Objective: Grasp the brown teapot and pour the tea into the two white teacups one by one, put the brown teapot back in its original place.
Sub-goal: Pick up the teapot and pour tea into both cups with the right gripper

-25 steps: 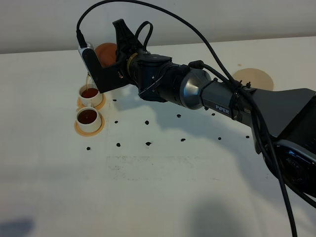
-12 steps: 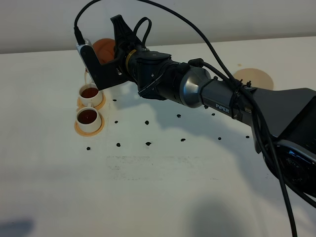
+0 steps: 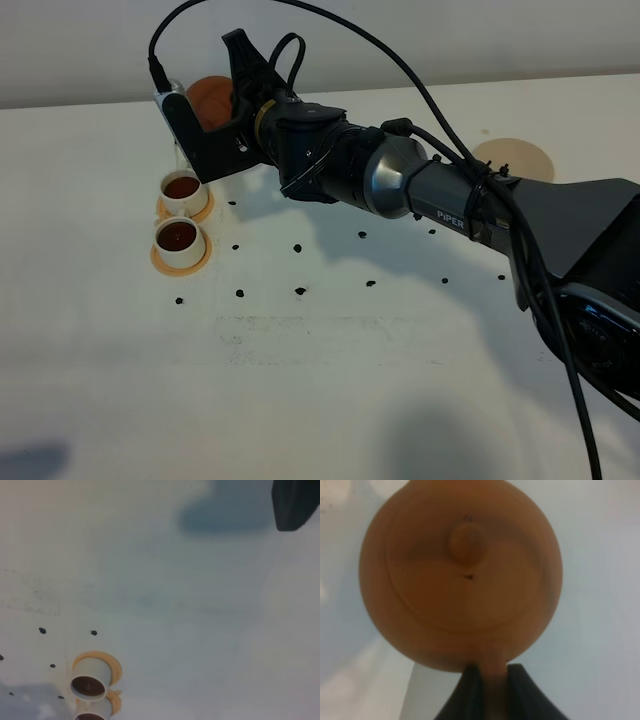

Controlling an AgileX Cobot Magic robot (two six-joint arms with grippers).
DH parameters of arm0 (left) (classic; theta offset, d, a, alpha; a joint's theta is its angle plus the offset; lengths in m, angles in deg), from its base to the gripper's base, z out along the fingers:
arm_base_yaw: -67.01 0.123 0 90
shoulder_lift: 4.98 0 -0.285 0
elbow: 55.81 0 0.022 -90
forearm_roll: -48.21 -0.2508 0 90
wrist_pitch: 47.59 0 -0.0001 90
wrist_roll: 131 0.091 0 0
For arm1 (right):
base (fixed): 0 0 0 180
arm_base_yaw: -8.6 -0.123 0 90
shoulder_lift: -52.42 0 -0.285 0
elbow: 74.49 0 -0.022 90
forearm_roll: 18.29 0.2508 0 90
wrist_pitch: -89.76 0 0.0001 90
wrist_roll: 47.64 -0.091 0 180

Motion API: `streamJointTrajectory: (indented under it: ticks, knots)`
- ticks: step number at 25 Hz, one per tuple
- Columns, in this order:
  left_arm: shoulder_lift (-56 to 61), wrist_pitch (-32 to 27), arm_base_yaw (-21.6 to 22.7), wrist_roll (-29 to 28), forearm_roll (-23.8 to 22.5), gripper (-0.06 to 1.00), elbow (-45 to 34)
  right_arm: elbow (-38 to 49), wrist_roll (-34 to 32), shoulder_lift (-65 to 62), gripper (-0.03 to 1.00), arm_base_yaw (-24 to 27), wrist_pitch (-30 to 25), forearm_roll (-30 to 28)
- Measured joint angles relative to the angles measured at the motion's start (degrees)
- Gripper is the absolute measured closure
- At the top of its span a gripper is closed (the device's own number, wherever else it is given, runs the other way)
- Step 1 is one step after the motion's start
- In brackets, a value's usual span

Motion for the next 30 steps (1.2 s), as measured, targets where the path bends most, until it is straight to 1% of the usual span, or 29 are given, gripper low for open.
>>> streamJointTrajectory:
  ticks: [4,12,30]
  knots:
    - [0.0,0.0,0.0,0.0,0.0,0.63,0.0,0.0,0.0,0.0,0.88,0.0,0.0,-0.2]
    - [0.0,0.0,0.0,0.0,0.0,0.63,0.0,0.0,0.0,0.0,0.88,0.0,0.1,-2.9]
    - [0.0,0.0,0.0,0.0,0.0,0.63,0.0,0.0,0.0,0.0,0.88,0.0,0.2,-3.2]
